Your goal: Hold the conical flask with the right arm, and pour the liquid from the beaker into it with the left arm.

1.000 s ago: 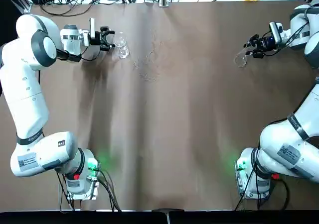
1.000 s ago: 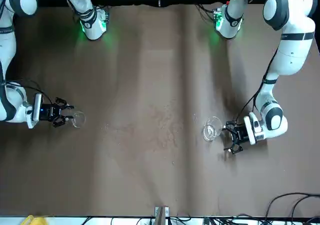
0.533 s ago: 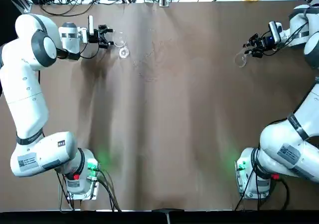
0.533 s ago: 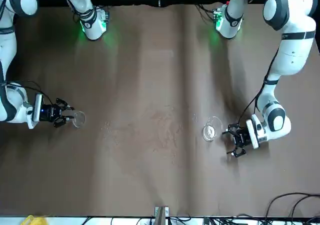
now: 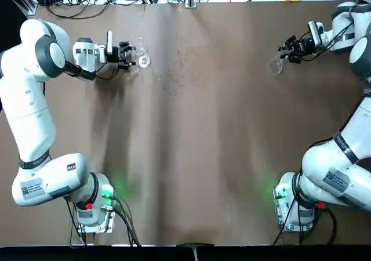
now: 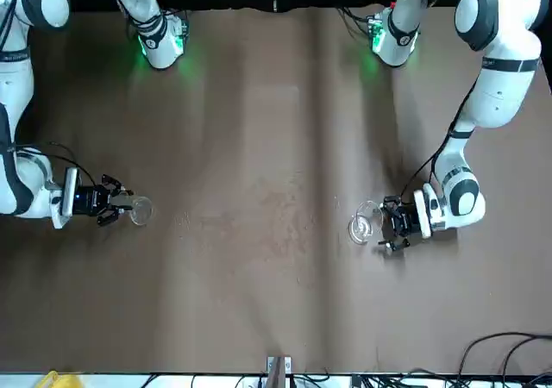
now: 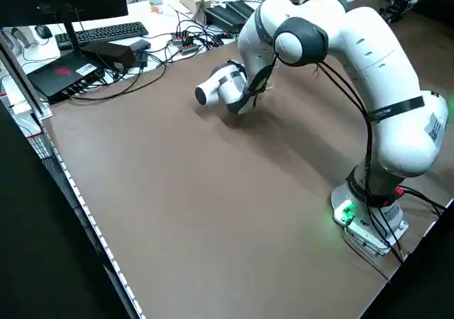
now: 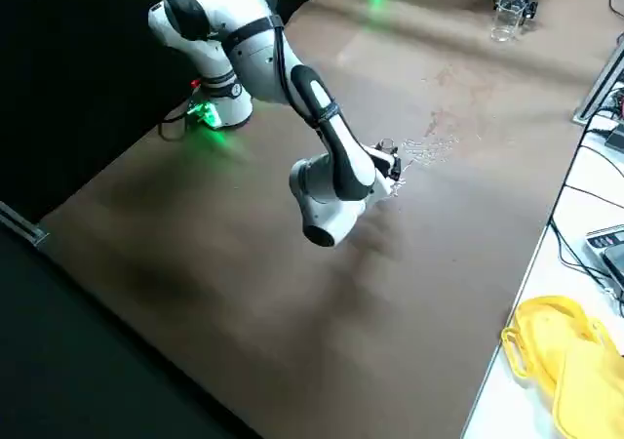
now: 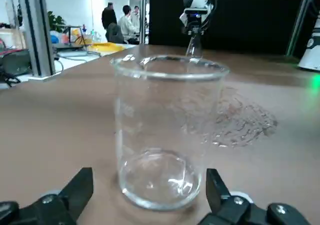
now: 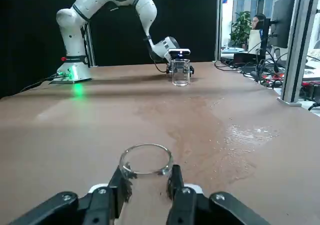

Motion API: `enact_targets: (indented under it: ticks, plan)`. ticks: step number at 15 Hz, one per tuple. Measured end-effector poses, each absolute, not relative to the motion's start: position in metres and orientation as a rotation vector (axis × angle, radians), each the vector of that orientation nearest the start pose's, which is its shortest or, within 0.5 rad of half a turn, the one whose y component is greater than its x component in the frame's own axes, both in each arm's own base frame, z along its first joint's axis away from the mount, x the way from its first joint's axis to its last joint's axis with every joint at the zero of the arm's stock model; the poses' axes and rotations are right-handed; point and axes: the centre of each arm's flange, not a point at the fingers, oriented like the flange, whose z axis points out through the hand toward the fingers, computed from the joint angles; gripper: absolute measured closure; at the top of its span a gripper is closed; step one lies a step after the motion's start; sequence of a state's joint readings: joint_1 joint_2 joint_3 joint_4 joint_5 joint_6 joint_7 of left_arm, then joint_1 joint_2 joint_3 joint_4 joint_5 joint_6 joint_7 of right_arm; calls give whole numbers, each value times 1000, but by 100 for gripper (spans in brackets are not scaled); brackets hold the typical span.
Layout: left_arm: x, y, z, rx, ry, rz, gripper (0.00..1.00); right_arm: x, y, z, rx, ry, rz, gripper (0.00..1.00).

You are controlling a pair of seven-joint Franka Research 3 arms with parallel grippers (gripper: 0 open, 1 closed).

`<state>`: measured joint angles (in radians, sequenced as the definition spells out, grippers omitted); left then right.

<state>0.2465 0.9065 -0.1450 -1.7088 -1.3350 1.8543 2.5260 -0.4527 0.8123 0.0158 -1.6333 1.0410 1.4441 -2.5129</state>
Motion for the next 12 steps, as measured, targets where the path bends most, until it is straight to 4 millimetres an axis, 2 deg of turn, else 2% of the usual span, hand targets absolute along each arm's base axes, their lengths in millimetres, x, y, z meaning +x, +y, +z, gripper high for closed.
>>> enact_targets:
  ticks: [6, 12]
  plan:
    - [611, -29, 84, 1449, -1294, 1107, 1, 598, -144, 165, -1323, -1361, -1066, 61]
    - [613, -39, 87, 1438, -1284, 1121, 0, 613, -87, 166, -1298, -1338, -1089, 61]
